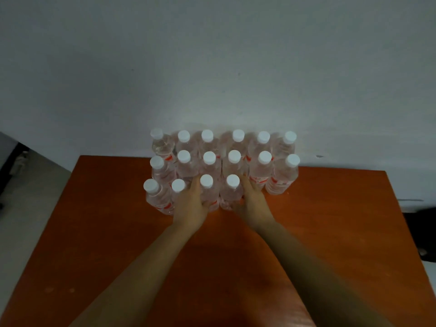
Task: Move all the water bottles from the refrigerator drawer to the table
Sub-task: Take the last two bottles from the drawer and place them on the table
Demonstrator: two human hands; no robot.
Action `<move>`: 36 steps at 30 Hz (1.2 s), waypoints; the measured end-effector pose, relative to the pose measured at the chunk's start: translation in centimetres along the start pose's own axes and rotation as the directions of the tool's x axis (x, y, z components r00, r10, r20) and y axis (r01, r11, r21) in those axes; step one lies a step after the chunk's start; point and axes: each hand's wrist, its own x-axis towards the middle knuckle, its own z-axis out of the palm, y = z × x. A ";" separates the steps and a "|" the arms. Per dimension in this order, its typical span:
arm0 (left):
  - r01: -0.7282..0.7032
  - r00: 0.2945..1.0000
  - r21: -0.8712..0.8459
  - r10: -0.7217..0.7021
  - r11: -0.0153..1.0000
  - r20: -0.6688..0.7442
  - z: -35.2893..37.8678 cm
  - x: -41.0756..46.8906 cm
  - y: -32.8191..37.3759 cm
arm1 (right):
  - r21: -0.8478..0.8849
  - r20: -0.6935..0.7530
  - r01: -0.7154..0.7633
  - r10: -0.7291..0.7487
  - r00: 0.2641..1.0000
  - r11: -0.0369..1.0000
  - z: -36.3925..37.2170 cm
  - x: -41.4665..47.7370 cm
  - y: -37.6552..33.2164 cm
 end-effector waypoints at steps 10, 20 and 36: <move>-0.118 0.993 -0.040 0.118 0.992 0.015 -2.0 -0.7 1.4 | -0.157 0.044 0.087 -0.081 0.996 0.984 -1.4 -0.6 -1.4; -0.378 0.879 0.344 0.450 0.860 -0.159 -6.2 -2.0 4.9 | -0.457 -0.466 -0.025 -0.216 0.858 0.889 -6.6 -7.0 -3.2; -0.788 0.530 0.338 0.846 0.515 -0.054 -0.8 -16.6 31.4 | -0.386 -0.882 -0.656 -0.052 0.468 0.649 -23.1 -37.9 -0.8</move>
